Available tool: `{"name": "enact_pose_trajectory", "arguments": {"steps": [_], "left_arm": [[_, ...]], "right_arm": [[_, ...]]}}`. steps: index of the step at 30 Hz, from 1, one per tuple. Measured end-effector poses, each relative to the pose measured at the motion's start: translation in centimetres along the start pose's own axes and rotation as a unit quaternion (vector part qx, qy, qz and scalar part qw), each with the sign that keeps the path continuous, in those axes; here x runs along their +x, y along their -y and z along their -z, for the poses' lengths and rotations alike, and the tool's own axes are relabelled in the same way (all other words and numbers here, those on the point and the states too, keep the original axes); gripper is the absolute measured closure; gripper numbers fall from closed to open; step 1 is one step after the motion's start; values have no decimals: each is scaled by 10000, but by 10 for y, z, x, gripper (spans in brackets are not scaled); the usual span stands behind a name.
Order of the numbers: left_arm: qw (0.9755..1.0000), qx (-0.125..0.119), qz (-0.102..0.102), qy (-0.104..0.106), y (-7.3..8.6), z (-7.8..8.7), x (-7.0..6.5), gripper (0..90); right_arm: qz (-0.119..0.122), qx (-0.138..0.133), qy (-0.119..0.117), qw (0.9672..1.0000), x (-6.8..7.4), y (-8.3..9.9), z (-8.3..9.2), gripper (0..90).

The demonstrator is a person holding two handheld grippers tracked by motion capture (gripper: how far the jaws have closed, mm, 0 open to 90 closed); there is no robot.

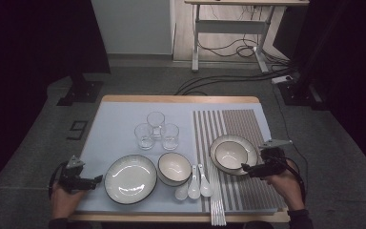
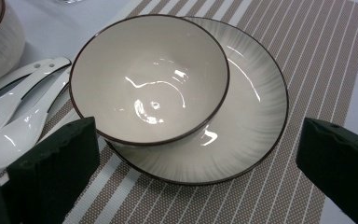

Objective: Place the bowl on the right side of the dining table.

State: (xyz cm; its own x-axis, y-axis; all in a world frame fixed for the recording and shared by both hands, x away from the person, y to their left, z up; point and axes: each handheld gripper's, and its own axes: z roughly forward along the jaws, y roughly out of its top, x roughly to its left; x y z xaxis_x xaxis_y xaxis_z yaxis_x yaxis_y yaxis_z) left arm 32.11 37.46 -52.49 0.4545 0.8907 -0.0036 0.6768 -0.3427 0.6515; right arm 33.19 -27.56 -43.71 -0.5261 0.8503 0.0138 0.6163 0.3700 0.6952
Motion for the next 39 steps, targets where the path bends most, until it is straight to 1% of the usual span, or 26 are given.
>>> {"name": "enact_pose_trajectory", "arguments": {"steps": [5, 8, 13, 16, 18, 23, 27, 34, 35, 37, 38, 39], "left_arm": [[10000, 0, -1, 1, 0, 0, 0, 10], [10000, 5, -4, 1, 0, 0, 0, 10], [10000, -4, 5, 1, 0, 0, 0, 10], [10000, 0, -3, -2, 0, 0, 0, 10], [10000, 1, -3, -1, 0, 0, 0, 10], [10000, 0, -3, -1, 0, 0, 0, 10], [10000, -2, -5, -3, 0, 0, 0, 10], [10000, -4, -5, -4, 0, 0, 0, 11], [10000, -6, -7, -6, 0, 0, 0, 11], [10000, -17, -17, -17, 0, 0, -1, 12], [10000, -15, -17, -15, 0, 0, -1, 12], [10000, -13, -17, -13, 0, 0, 0, 12]], "right_arm": [[-112, 19, 57, 9999, 1, 9, -1, 0], [-160, 93, 106, 9998, 2, 15, -5, 0], [-288, 295, 212, 9989, 5, 26, -14, 0], [-349, 356, 264, 9984, 5, 32, -19, 0], [-388, 436, 270, 9979, 6, 37, -23, 0], [-446, 537, 285, 9972, 8, 47, -34, 0], [-529, 556, 345, 9965, 8, 54, -42, 0], [-650, 520, 366, 9959, 8, 65, -53, 0], [-648, 562, 352, 9957, 9, 67, -55, 0], [-554, 476, 476, 9962, 11, 71, -57, 0], [-544, 462, 508, 9962, 13, 71, -57, 0], [-553, 394, 535, 9963, 13, 73, -57, 0]]}}
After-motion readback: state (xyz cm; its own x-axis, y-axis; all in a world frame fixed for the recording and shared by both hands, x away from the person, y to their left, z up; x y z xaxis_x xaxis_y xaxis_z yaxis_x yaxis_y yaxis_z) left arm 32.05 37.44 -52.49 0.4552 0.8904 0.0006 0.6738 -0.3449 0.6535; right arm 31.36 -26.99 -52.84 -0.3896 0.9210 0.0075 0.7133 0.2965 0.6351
